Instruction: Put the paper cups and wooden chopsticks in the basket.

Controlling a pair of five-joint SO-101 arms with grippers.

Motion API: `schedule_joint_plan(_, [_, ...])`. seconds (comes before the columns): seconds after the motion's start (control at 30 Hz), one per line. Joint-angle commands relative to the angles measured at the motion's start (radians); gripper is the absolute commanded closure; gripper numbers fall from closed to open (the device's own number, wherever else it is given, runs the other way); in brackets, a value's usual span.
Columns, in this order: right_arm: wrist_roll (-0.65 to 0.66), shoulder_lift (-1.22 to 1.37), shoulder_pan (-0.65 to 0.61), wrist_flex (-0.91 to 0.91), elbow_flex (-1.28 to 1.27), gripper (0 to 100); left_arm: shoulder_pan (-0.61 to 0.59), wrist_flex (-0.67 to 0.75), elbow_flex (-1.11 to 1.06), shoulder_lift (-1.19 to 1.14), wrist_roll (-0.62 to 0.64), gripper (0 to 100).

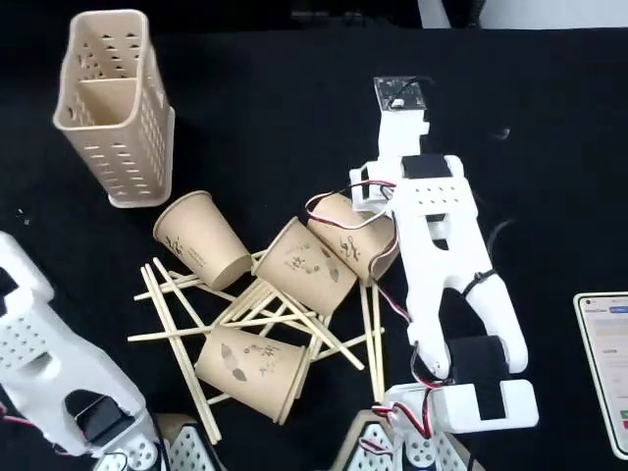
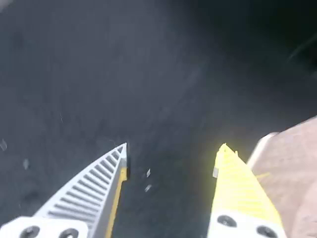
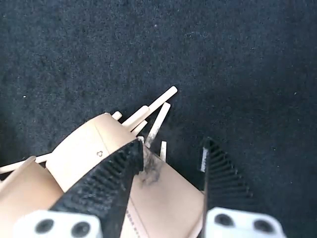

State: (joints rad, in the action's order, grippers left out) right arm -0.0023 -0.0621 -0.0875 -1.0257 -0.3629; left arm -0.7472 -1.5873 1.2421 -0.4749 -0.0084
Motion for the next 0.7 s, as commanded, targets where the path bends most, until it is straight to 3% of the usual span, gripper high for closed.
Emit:
schedule_joint_plan(0.0, [0.0,-0.015,-0.015,0.011,0.005,80.1,0.128,-0.161,0.194,0.078,0.009,71])
schedule_joint_plan(0.33, [0.002,-0.016,-0.009,0.011,-0.013,80.1,0.291,-0.173,-0.094,0.078,0.339,71])
schedule_joint_plan(0.67, [0.002,-0.016,-0.011,0.011,-0.015,80.1,0.364,-0.169,-0.427,0.221,0.342,72])
